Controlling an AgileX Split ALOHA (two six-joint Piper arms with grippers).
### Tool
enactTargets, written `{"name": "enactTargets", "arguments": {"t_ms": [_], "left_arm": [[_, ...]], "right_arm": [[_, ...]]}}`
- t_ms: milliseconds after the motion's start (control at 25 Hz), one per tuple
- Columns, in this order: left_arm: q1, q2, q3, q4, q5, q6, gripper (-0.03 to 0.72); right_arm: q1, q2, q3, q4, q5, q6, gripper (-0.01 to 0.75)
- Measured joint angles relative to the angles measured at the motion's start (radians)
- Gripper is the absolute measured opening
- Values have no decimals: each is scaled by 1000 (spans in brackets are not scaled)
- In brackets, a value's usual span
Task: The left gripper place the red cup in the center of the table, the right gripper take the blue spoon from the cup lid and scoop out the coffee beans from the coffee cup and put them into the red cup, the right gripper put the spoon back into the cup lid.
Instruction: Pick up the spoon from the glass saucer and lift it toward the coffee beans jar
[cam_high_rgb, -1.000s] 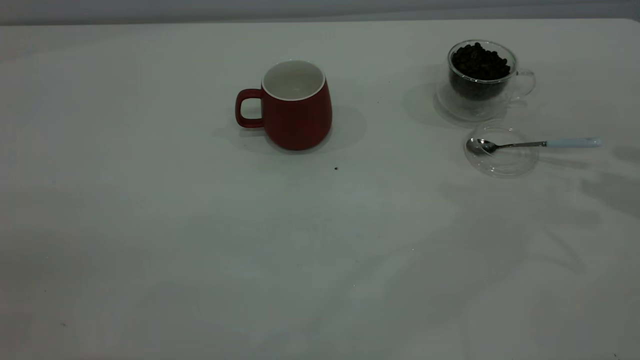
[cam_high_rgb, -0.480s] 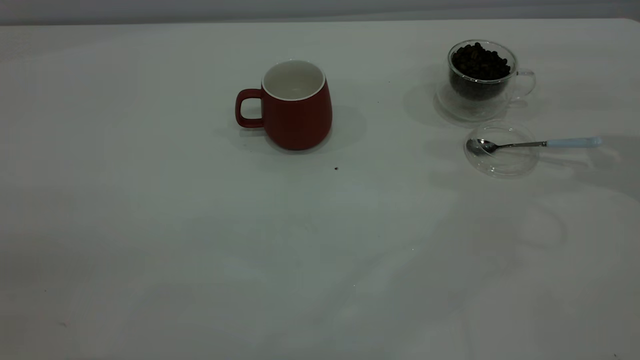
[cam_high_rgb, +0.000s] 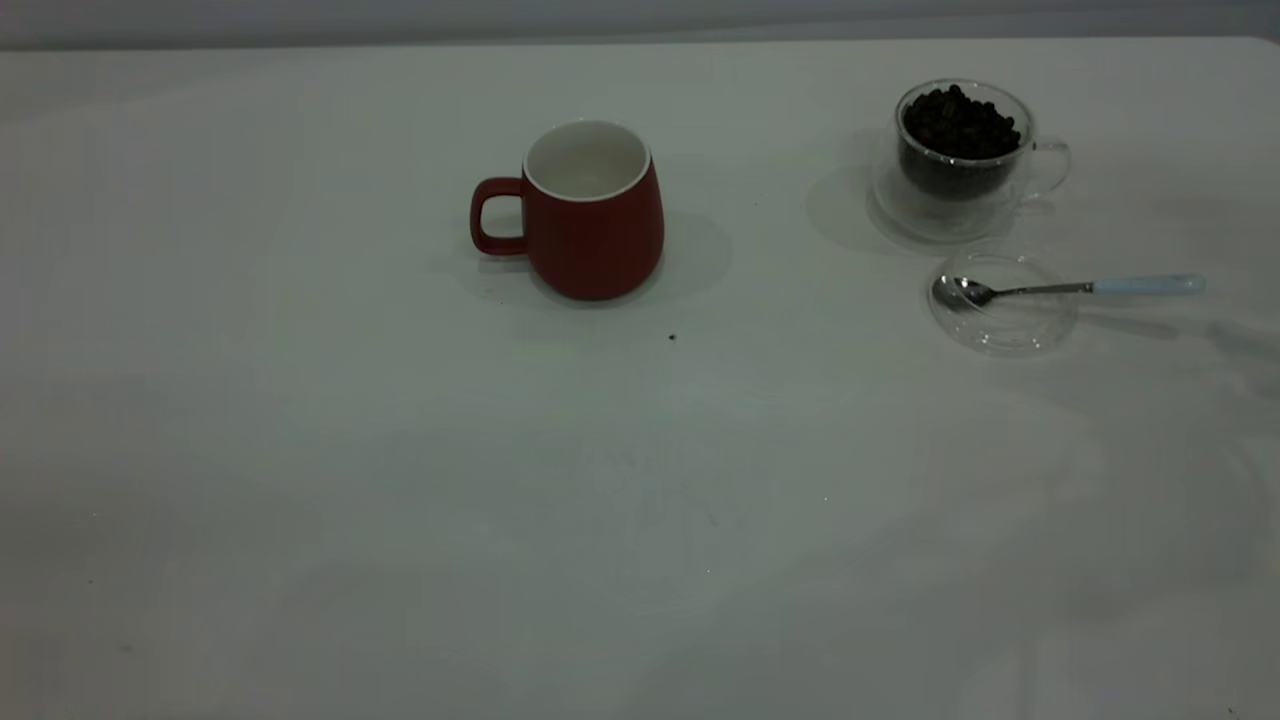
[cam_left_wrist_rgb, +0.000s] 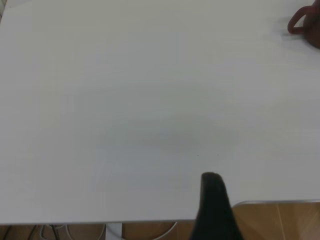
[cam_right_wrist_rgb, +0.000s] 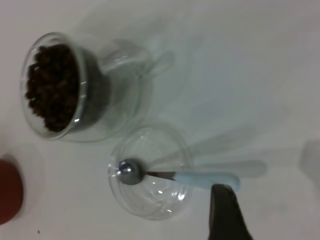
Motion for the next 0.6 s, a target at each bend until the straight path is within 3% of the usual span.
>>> {"name": "enactTargets", "arguments": {"t_ms": [320, 600], "left_arm": [[0, 0, 0, 0, 0, 0, 587], [0, 0, 0, 0, 0, 1, 587]], "right_arm": [[-8, 173, -94, 17, 141, -18, 482], [-8, 252, -151, -19, 161, -10, 482]]}}
